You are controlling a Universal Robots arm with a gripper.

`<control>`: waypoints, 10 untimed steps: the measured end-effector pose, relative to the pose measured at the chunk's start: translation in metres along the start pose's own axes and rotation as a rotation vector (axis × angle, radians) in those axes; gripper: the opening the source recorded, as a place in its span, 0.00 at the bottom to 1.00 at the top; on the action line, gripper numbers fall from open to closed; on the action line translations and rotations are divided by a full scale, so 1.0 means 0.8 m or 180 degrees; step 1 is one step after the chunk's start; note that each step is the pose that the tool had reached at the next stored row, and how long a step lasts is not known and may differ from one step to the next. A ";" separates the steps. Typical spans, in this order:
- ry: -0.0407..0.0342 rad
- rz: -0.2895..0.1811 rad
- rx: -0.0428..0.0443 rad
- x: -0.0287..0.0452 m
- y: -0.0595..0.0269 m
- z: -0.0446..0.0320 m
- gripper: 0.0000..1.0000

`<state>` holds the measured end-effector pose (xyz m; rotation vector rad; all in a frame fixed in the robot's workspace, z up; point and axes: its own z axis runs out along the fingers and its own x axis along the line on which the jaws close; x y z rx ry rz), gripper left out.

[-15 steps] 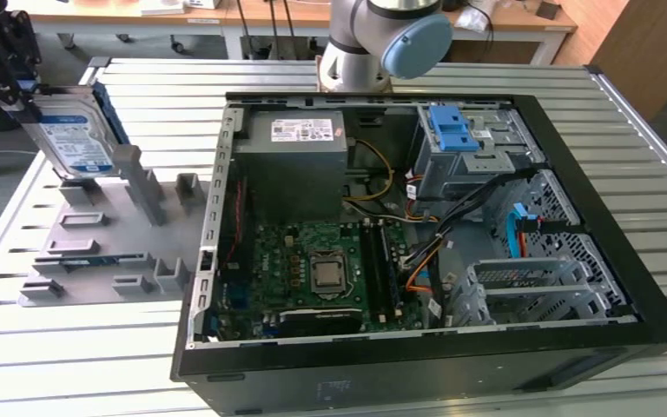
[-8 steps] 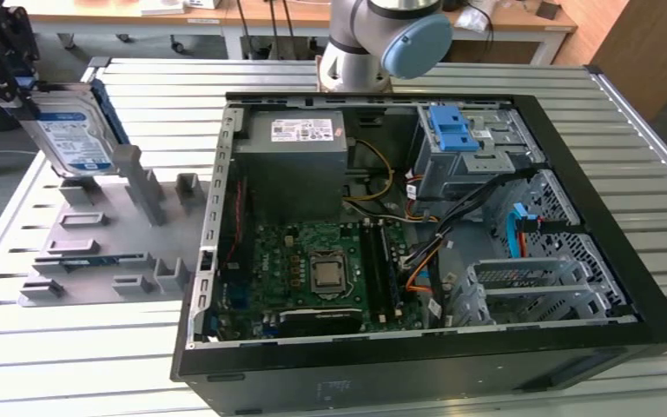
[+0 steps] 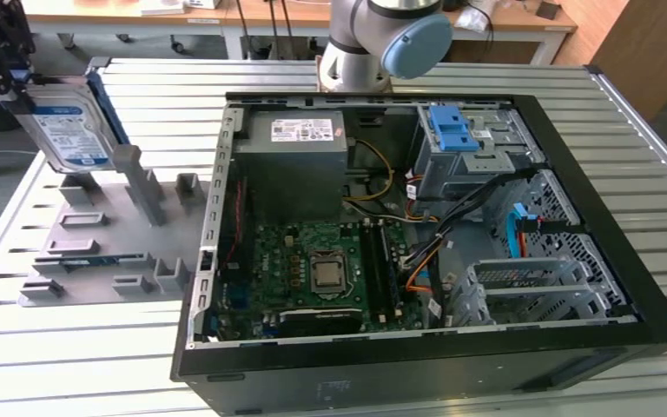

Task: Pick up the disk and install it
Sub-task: 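Pick up the disk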

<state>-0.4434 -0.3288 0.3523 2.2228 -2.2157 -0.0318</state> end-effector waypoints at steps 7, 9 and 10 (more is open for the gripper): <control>0.0000 0.0000 0.0000 -0.0002 0.000 -0.0139 0.36; 0.0000 0.0000 0.0000 -0.0002 0.000 -0.0177 0.36; 0.0000 0.0000 0.0000 -0.0003 0.000 -0.0196 0.36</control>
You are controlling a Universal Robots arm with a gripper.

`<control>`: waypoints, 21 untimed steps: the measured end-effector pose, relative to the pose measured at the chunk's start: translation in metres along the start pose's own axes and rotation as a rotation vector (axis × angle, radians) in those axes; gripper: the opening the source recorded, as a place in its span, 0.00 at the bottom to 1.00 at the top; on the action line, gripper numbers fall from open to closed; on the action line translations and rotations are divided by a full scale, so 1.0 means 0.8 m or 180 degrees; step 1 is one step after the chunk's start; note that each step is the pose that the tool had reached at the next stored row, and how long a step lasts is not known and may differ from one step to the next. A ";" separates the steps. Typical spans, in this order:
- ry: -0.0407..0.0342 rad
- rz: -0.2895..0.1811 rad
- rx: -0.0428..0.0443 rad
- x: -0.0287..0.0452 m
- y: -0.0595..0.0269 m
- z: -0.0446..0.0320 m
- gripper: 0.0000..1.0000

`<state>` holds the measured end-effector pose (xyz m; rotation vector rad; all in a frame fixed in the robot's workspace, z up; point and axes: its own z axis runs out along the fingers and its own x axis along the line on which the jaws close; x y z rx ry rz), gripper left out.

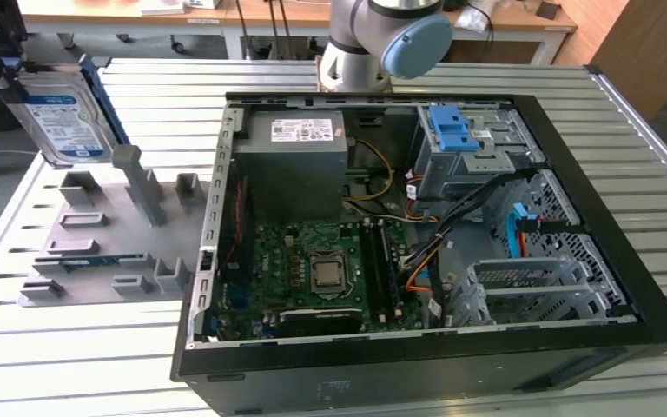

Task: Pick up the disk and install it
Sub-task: 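Pick up the disk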

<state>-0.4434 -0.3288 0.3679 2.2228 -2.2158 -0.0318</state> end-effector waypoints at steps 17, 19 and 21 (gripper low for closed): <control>0.0000 0.0000 0.0000 -0.0003 0.000 -0.0242 0.36; 0.0000 0.0000 0.0000 -0.0003 0.000 -0.0244 0.36; 0.0000 0.0000 0.0000 -0.0003 0.000 -0.0245 0.36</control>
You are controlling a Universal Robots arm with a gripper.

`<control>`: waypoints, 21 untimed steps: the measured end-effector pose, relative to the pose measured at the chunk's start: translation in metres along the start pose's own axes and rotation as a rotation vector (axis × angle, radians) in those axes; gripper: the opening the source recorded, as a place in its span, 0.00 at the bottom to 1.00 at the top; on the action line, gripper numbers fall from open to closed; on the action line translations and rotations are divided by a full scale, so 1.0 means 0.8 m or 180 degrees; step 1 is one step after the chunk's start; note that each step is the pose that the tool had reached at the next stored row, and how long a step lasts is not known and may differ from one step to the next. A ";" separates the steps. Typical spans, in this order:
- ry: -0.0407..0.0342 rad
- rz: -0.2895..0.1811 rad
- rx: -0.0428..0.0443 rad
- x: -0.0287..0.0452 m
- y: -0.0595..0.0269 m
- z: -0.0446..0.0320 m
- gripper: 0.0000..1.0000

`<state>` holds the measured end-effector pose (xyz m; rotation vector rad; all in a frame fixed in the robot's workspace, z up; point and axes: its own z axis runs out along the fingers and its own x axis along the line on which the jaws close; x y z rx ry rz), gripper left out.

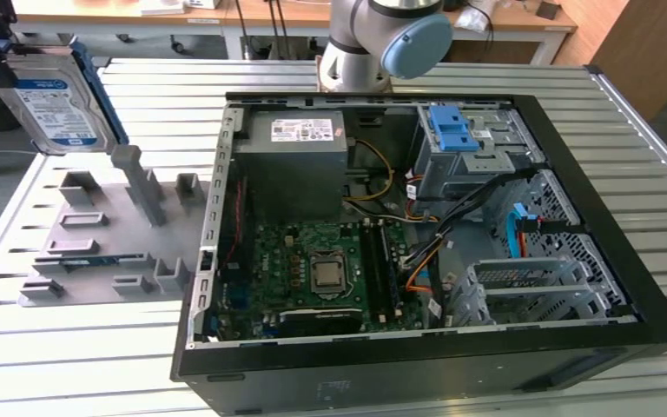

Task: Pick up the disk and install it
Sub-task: 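Pick up the disk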

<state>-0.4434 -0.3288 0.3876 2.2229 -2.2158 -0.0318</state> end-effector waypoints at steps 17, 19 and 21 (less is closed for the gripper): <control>0.0000 0.0000 0.0000 0.0000 0.000 -0.0041 0.36; 0.0000 0.0000 0.0000 -0.0001 0.000 -0.0052 0.36; 0.0000 0.0000 0.0000 -0.0001 0.000 -0.0064 0.36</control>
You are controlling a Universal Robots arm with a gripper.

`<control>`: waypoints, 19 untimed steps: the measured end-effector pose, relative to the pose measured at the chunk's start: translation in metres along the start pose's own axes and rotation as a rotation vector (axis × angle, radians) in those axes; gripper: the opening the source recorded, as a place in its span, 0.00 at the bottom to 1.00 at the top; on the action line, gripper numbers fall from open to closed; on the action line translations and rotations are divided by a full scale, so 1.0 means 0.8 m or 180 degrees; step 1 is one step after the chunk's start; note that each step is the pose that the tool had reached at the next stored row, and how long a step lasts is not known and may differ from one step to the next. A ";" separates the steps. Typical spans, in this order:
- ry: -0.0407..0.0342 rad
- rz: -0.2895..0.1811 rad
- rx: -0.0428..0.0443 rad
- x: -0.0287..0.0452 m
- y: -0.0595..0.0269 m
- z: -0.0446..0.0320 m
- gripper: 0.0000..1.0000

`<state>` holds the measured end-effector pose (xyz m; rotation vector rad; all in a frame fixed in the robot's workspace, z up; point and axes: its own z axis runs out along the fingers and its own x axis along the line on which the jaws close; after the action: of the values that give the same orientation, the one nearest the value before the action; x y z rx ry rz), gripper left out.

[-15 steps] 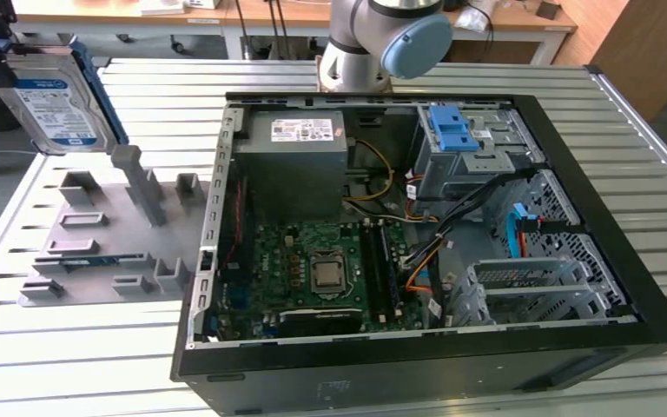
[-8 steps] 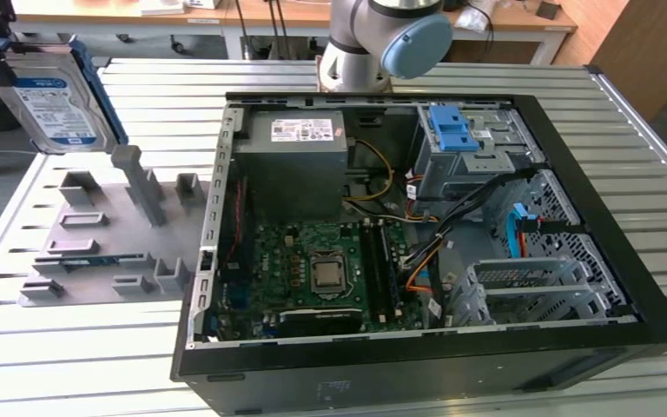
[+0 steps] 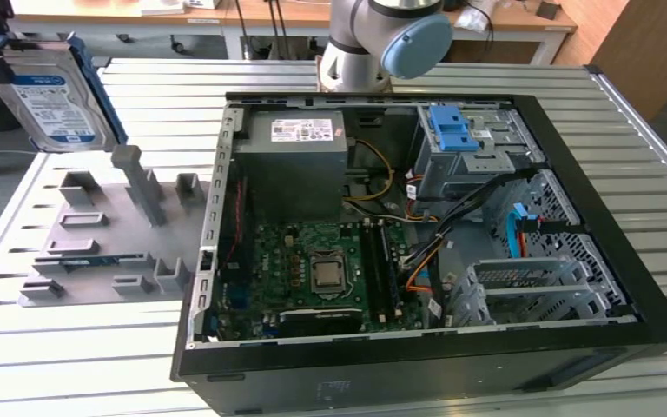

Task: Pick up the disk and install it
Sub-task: 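Pick up the disk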

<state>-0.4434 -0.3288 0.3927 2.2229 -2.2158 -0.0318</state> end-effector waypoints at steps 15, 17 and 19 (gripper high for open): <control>0.0000 0.0000 0.0000 -0.0001 0.000 -0.0090 0.36; 0.0000 0.0000 0.0000 -0.0001 0.000 -0.0101 0.36; 0.0000 0.0000 0.0000 -0.0001 0.000 -0.0112 0.36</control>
<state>-0.4434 -0.3288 0.4016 2.2228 -2.2159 -0.0318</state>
